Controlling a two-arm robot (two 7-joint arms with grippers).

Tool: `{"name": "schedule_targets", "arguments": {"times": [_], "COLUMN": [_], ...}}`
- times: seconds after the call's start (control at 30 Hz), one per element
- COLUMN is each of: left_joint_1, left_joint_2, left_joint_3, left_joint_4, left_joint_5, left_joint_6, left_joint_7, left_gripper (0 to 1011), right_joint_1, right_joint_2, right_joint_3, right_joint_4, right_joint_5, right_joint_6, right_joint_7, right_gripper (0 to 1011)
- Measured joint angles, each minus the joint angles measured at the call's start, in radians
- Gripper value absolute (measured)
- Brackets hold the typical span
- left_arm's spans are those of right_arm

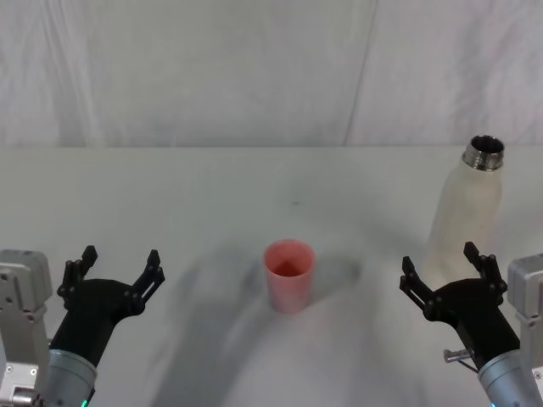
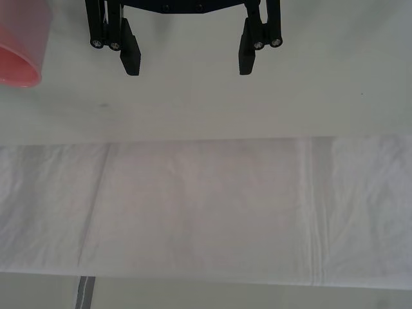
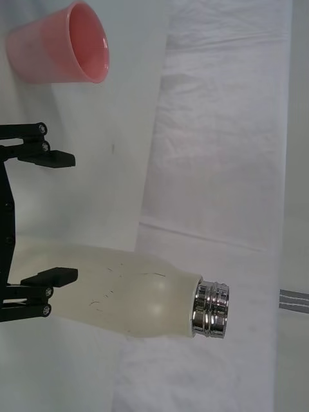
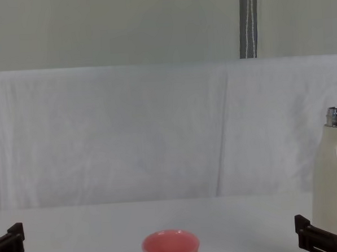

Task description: Grasp the thermos with one hand and pour water into the cup lid.

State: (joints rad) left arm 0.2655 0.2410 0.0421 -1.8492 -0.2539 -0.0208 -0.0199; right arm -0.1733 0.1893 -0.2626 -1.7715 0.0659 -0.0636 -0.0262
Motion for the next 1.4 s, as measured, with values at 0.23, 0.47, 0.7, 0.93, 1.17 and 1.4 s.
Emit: {"name": "schedule_targets", "arguments": {"times": [0.23,0.47,0.7,0.93,1.17,1.4], "left_joint_1": [0.000,0.000,0.000,0.000,0.000,0.000], "left_joint_2": [0.000,0.000,0.000,0.000,0.000,0.000], "left_joint_3": [0.000,0.000,0.000,0.000,0.000,0.000], "left_joint_4": [0.000,0.000,0.000,0.000,0.000,0.000], "left_joint_5": [0.000,0.000,0.000,0.000,0.000,0.000], "left_joint_6": [0.000,0.000,0.000,0.000,0.000,0.000], "left_joint_7": [0.000,0.000,0.000,0.000,0.000,0.000], "left_gripper": [1001,1001,1001,1001,1001,1001], "right_joint_1": [0.000,0.000,0.000,0.000,0.000,0.000], "right_joint_2": [0.000,0.000,0.000,0.000,0.000,0.000], "right_joint_3": [0.000,0.000,0.000,0.000,0.000,0.000], "right_joint_4": [0.000,0.000,0.000,0.000,0.000,0.000], "right_joint_5": [0.000,0.000,0.000,0.000,0.000,0.000], "right_joint_6": [0.000,0.000,0.000,0.000,0.000,0.000], "right_joint_7": [0.000,0.000,0.000,0.000,0.000,0.000], "right_gripper": [1001,1001,1001,1001,1001,1001]}}
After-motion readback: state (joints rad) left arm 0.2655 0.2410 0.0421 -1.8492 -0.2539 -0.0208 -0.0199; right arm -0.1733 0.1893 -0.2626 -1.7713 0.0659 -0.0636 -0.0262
